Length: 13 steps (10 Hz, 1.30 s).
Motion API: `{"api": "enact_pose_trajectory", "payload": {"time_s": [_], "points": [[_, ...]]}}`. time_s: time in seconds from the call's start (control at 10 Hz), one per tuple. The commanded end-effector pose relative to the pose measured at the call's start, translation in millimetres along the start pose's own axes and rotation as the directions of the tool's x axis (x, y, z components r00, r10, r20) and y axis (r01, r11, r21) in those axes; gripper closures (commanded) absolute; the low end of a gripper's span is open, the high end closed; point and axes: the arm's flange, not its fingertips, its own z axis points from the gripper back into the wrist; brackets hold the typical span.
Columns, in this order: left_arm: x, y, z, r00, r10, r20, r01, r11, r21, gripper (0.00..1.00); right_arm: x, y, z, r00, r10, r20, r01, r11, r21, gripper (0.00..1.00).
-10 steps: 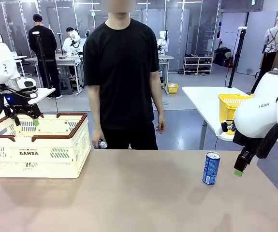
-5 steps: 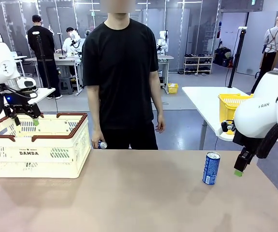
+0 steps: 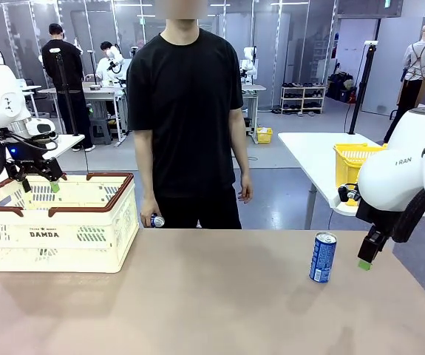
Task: Place the drinks into the Shopping basket.
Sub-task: Pick up one drink and place it into the Shopping basket.
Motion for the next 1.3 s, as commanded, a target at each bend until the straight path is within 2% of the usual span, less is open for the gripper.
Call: {"api": "enact_pose_trajectory", "payload": {"time_s": [0.0,0.2,0.4,0.6,0.7,0.9,1.2], "points": [[0,0,0,1.000,0.000,0.000,0.000,1.000,0.000,0.02,-1,0,0,1.000,-0.001,-0.001,0.001,1.000,0.000,0.19],[-12,-22,36,0.994,-0.081,0.074,0.081,0.997,0.002,0.02,-1,0,0,1.000,-0.001,-0.001,0.001,1.000,0.000,0.19],[-44,-35,72,0.984,-0.134,0.115,0.134,0.991,0.004,0.02,-1,0,0,1.000,-0.001,-0.001,0.001,1.000,0.000,0.19],[-86,-40,94,0.981,-0.173,0.088,0.169,0.984,0.058,0.02,-1,0,0,1.000,-0.001,-0.001,0.001,1.000,0.000,0.19],[-112,-43,96,0.972,-0.230,0.054,0.226,0.972,0.068,0.02,-1,0,0,1.000,-0.001,-0.001,0.001,1.000,0.000,0.19],[-161,-47,88,0.917,-0.399,-0.005,0.399,0.916,0.038,0.02,-1,0,0,1.000,-0.001,-0.001,0.001,1.000,0.000,0.19],[-188,-45,71,0.800,-0.595,-0.077,0.597,0.802,0.016,0.02,0,0,0,1.000,0.000,0.000,0.000,1.000,0.000,0.19]]}}
